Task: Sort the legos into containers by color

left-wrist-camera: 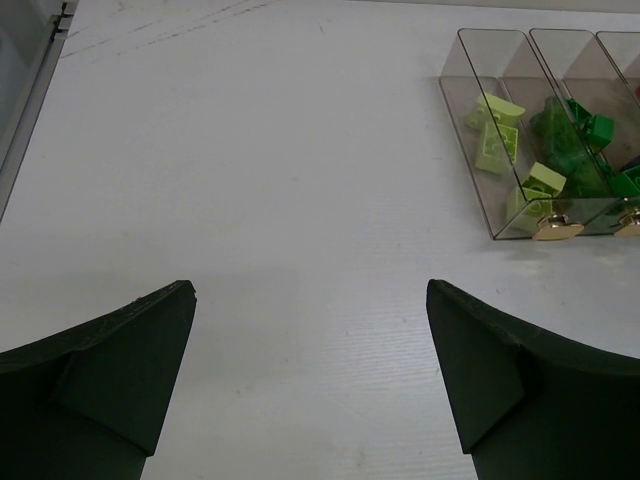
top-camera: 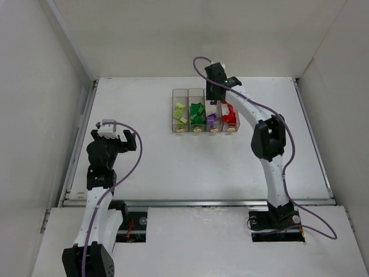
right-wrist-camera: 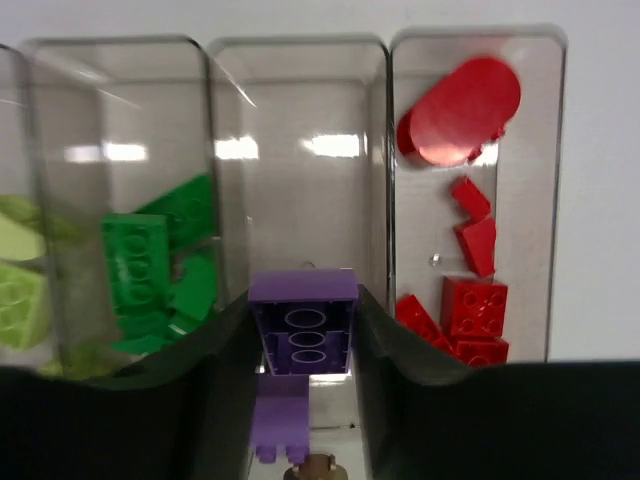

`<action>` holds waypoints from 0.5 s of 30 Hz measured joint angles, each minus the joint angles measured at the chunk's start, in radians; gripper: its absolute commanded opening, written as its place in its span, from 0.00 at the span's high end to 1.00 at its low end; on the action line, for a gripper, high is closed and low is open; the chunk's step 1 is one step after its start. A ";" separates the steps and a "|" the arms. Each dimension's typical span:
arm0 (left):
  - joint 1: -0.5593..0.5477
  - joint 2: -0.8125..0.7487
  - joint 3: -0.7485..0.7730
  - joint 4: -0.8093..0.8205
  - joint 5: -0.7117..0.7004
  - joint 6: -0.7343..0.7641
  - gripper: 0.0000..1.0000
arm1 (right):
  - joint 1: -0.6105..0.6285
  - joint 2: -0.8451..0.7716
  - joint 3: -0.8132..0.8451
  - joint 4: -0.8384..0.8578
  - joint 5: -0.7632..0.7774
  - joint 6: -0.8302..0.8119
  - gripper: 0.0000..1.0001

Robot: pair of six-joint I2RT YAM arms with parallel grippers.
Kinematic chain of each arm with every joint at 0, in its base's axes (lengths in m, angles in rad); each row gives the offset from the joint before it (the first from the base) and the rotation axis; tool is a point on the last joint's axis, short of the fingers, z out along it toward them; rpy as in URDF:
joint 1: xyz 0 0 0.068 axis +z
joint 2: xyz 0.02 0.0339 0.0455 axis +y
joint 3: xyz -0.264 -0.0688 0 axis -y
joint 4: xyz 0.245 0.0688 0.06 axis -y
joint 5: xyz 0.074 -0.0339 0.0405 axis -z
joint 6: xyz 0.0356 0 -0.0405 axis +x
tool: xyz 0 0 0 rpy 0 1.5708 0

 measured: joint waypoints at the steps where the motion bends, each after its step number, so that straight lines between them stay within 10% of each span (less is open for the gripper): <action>1: 0.000 0.000 0.000 0.000 -0.002 0.000 0.01 | -0.005 0.032 0.010 -0.017 0.003 0.000 0.38; 5: 0.000 0.000 0.000 -0.001 -0.011 0.000 0.01 | -0.008 0.082 0.012 -0.090 0.018 -0.001 0.16; 15: 0.000 0.005 0.000 -0.002 -0.023 0.000 0.01 | -0.008 -0.129 -0.039 -0.073 0.049 -0.005 0.00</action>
